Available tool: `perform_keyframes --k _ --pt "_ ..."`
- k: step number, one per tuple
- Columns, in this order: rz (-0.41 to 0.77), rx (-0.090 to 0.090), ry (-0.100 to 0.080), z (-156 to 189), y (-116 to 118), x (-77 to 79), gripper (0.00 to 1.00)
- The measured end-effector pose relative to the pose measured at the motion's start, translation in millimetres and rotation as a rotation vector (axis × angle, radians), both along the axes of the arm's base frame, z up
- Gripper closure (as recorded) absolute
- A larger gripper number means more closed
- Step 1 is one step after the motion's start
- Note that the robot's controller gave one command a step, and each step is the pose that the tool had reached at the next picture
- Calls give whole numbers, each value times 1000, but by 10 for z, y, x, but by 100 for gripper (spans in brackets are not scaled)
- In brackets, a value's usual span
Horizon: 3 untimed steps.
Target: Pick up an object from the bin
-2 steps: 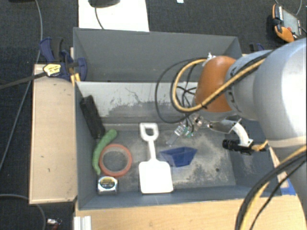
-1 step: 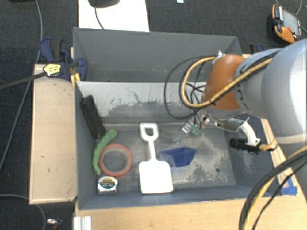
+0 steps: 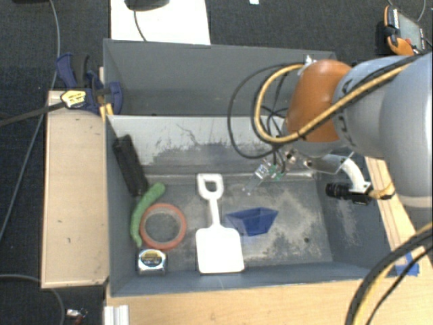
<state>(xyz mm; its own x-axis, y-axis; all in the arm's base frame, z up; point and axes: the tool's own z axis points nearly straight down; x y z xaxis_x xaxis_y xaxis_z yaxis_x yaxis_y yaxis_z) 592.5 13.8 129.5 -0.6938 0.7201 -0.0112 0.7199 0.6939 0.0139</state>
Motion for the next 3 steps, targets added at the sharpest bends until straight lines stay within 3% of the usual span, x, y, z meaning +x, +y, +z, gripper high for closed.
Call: perform_keyframes --k 1,2,3 --pt "-51 -5 10 -119 -218 -208 0" --pt "-46 -5 18 26 -202 -224 0" --pt "-41 -5 5 -305 -241 -73 0"
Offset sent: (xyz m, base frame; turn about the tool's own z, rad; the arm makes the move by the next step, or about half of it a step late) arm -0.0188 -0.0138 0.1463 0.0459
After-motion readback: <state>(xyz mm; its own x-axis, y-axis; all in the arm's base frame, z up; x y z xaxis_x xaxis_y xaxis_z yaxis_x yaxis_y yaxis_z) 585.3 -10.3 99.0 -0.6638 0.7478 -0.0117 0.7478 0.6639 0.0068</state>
